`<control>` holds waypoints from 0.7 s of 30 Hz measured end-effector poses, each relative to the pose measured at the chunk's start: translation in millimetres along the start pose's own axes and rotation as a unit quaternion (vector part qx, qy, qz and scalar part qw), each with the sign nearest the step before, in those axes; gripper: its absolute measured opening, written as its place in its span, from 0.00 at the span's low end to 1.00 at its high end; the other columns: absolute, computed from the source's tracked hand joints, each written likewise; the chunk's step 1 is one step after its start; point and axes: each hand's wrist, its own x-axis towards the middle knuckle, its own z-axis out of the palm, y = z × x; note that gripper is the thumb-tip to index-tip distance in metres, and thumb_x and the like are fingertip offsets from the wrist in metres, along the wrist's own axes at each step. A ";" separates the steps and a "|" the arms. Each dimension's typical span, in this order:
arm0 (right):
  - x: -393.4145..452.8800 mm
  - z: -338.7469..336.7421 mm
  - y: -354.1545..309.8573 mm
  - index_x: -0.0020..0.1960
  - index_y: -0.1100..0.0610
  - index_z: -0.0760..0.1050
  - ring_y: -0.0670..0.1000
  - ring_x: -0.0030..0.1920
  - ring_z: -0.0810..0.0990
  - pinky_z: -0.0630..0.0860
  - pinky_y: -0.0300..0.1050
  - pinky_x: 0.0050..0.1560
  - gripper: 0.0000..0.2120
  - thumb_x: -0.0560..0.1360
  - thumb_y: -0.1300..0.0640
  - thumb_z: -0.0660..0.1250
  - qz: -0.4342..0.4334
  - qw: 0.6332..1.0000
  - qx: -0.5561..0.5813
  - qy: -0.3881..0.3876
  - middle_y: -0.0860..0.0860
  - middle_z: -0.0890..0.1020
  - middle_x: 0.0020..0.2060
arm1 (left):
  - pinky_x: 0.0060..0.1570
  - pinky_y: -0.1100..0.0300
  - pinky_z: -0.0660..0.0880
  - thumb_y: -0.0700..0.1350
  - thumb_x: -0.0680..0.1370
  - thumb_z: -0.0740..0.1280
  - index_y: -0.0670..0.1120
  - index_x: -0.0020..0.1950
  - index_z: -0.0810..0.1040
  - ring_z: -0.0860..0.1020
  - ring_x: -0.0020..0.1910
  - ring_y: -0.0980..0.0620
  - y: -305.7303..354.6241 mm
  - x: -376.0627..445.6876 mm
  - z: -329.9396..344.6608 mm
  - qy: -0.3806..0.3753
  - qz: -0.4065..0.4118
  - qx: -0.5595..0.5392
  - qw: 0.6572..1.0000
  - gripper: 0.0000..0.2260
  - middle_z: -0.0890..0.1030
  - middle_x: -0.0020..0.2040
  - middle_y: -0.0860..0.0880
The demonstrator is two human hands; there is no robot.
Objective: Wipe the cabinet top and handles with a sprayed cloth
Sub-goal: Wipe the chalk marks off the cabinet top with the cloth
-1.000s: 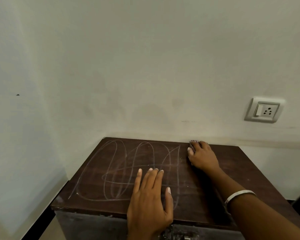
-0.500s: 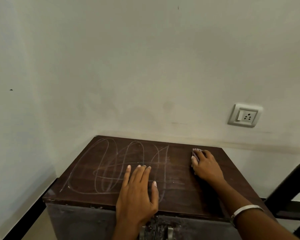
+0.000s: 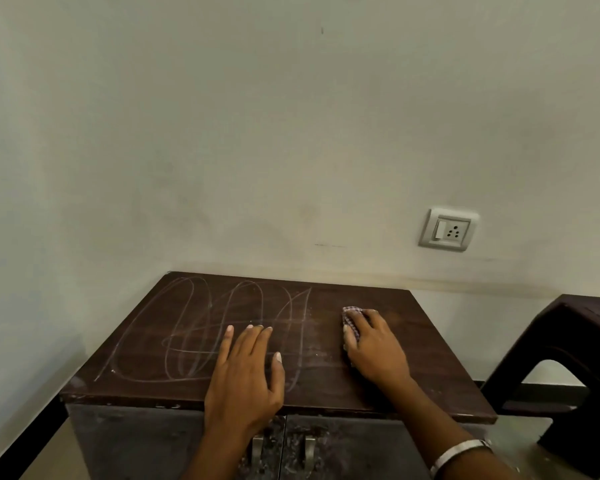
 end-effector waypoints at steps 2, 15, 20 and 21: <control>-4.6 -12.2 23.1 0.74 0.46 0.63 0.50 0.71 0.66 0.67 0.50 0.70 0.24 0.80 0.43 0.54 0.040 0.999 -0.007 0.016 0.49 0.65 0.72 | 0.74 0.52 0.49 0.56 0.78 0.51 0.45 0.68 0.74 0.70 0.69 0.53 0.4 0.2 0.9 0.000 0.001 0.004 1.000 0.25 0.76 0.66 0.49; -43.7 10.7 -41.1 0.74 0.46 0.62 0.49 0.76 0.57 0.58 0.48 0.75 0.25 0.79 0.41 0.54 -0.017 1.000 0.013 0.003 0.48 0.62 0.75 | 0.74 0.52 0.50 0.56 0.78 0.50 0.45 0.68 0.73 0.70 0.69 0.53 4.1 -0.7 -1.9 -0.002 -0.006 0.016 1.000 0.25 0.76 0.66 0.48; -57.9 -9.9 -14.7 0.74 0.46 0.64 0.49 0.75 0.59 0.61 0.47 0.74 0.23 0.79 0.43 0.55 0.003 1.000 0.014 0.016 0.48 0.64 0.74 | 0.75 0.51 0.50 0.56 0.78 0.48 0.45 0.68 0.73 0.69 0.70 0.53 -0.9 -0.4 -2.7 -0.001 0.003 0.005 1.000 0.26 0.75 0.66 0.49; -61.3 -16.8 -3.3 0.73 0.46 0.65 0.50 0.74 0.61 0.62 0.48 0.74 0.23 0.79 0.44 0.56 0.017 0.999 0.003 0.028 0.49 0.65 0.73 | 0.75 0.50 0.51 0.56 0.78 0.48 0.44 0.68 0.73 0.69 0.69 0.53 -3.1 -0.2 -2.9 0.001 0.003 0.006 1.000 0.26 0.76 0.66 0.49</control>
